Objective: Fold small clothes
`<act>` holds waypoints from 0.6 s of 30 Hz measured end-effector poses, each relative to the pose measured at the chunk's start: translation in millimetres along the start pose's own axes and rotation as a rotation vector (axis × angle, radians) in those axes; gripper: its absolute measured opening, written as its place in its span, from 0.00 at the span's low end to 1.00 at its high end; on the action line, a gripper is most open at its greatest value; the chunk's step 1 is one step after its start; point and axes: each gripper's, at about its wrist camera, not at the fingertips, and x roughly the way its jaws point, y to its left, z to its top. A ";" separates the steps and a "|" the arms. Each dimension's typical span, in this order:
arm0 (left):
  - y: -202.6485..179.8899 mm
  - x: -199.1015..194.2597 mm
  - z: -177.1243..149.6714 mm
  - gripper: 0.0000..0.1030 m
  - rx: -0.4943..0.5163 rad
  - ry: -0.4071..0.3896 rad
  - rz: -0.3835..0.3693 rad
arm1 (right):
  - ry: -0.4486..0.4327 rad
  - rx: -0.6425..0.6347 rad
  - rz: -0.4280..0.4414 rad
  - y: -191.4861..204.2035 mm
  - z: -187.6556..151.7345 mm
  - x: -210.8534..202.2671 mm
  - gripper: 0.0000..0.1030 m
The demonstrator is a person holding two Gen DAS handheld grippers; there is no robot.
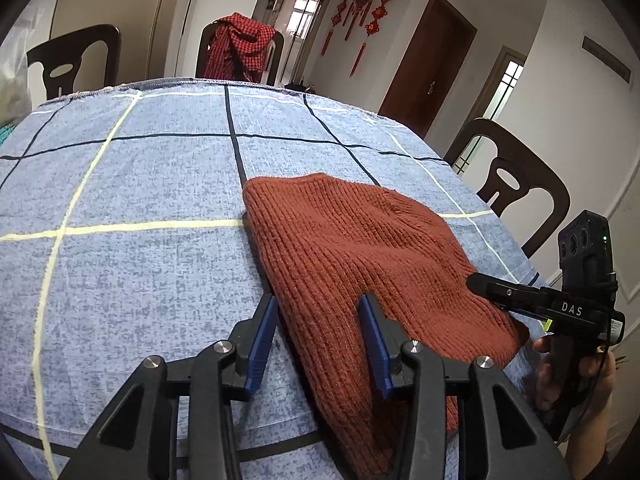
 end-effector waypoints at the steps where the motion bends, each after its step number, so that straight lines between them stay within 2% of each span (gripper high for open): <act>1: -1.0 0.6 -0.4 0.45 0.001 0.000 0.002 | 0.003 -0.003 0.001 -0.1 0.1 -0.1 0.47; 6: -6.6 2.2 0.5 0.45 0.015 0.002 0.027 | 0.010 -0.010 0.004 1.6 -0.2 -0.4 0.47; 18: -6.9 -0.6 -3.0 0.45 0.018 0.004 0.028 | 0.026 0.004 0.044 -2.9 5.4 5.8 0.47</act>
